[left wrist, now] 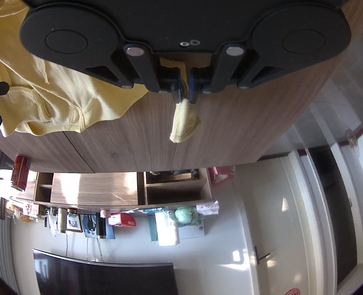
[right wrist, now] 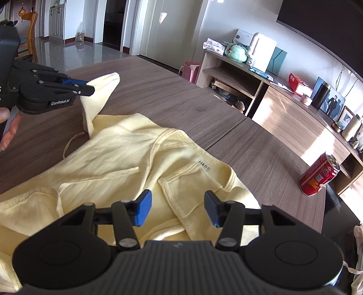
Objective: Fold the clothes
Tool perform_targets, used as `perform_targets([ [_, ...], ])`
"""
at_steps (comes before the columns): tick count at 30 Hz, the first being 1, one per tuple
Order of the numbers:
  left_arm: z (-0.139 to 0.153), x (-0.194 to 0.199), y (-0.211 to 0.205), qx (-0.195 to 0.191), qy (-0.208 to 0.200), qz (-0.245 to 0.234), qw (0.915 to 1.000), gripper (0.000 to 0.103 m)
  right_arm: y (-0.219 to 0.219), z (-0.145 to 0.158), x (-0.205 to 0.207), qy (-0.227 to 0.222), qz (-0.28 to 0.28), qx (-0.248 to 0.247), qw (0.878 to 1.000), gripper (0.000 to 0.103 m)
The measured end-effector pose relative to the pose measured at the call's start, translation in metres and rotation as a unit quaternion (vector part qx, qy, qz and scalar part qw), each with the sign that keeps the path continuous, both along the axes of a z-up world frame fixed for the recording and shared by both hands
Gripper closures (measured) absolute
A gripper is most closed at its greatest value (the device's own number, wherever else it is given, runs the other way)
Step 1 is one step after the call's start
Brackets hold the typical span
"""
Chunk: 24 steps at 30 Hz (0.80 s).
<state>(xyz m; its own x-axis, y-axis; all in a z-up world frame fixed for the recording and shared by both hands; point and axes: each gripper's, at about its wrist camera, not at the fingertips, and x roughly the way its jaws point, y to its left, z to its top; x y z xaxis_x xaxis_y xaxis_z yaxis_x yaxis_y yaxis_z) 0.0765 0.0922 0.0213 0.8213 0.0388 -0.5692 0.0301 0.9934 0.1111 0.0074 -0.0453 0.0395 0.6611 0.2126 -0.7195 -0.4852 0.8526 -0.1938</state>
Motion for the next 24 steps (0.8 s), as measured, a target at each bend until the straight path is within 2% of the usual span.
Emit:
perform_targets([
  [4,-0.002,-0.005,0.027,-0.040,0.030,0.034,0.9982,0.087,0.001,-0.001,0.003,0.000,-0.003,-0.006,1.000,0.048],
  [9,0.000,-0.015,0.046,-0.052,0.043,0.052,0.9964,0.074,0.000,-0.002,0.011,0.007,-0.012,0.002,1.000,0.048],
  [12,0.002,-0.017,0.062,-0.101,0.069,0.049,0.9913,0.073,0.008,-0.003,0.017,0.011,-0.006,0.003,1.000,0.048],
  [15,0.007,-0.024,0.077,-0.130,0.073,0.057,0.9871,0.072,0.018,-0.007,0.022,0.016,0.003,-0.003,1.000,0.048],
  [20,0.025,-0.053,0.086,-0.109,0.034,0.057,0.9918,0.072,0.029,-0.016,0.033,0.035,0.008,-0.011,0.999,0.048],
  [24,0.039,-0.075,0.086,-0.093,0.001,0.037,0.9950,0.069,0.030,-0.021,0.041,0.052,0.000,-0.006,0.999,0.048],
])
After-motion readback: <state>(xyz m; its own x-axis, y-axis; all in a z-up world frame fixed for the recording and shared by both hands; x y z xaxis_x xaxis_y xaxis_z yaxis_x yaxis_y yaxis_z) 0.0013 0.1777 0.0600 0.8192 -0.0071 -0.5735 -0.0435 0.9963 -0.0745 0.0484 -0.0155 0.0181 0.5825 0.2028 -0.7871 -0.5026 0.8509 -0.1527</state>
